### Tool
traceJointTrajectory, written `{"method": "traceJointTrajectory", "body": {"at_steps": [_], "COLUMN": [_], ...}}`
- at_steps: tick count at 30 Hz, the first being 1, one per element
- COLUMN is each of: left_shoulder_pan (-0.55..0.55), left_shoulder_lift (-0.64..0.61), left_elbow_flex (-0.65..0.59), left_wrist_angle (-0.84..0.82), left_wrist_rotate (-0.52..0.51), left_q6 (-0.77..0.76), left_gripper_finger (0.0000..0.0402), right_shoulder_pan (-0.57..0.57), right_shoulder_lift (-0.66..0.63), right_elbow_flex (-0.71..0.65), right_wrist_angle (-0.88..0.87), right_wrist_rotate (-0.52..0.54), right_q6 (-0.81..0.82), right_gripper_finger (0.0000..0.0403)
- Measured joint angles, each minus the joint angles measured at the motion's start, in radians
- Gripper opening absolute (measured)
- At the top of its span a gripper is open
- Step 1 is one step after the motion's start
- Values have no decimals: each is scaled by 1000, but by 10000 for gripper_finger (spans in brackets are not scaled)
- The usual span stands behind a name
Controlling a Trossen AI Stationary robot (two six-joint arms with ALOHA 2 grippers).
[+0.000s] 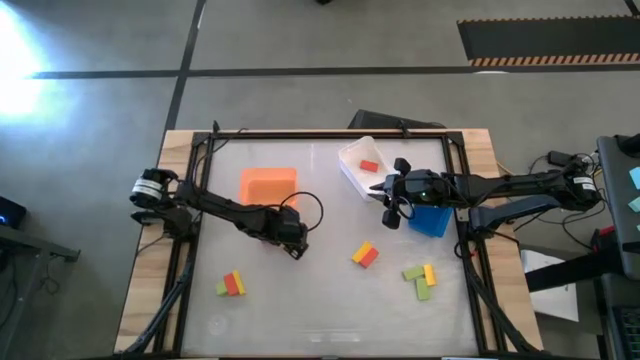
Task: Sort & place blocks by color
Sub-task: Put the yellow block into the orange bin
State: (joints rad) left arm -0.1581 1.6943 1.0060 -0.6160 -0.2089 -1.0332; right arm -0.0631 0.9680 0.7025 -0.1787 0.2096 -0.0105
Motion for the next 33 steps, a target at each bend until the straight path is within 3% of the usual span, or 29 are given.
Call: {"method": "traceJointTrajectory", "body": {"at_steps": [12,19,23,28,33], "left_shoulder_pan": [-1,-3,-8,-16,-20], "left_shoulder_lift": [64,53,39,-32,-161], "left_elbow_flex": [2,1,0,34,89], "left_wrist_angle": [7,13,2,0,-26], "left_wrist_rotate": [44,51,62,119,186], "left_q6": [101,134,164,221,419], "left_gripper_finger": [171,117,117,117,117], "right_shoulder_pan": [0,0,0,0,0], "right_shoulder_lift": [0,0,0,0,0], "right_elbow_flex": [0,0,0,0,0], "right_wrist_angle": [1,1,1,-3,-5], "right_wrist_rotate": [0,0,0,0,0], "right_q6": [14,19,19,29,27], "right_gripper_finger": [76,72,68,72,69]}}
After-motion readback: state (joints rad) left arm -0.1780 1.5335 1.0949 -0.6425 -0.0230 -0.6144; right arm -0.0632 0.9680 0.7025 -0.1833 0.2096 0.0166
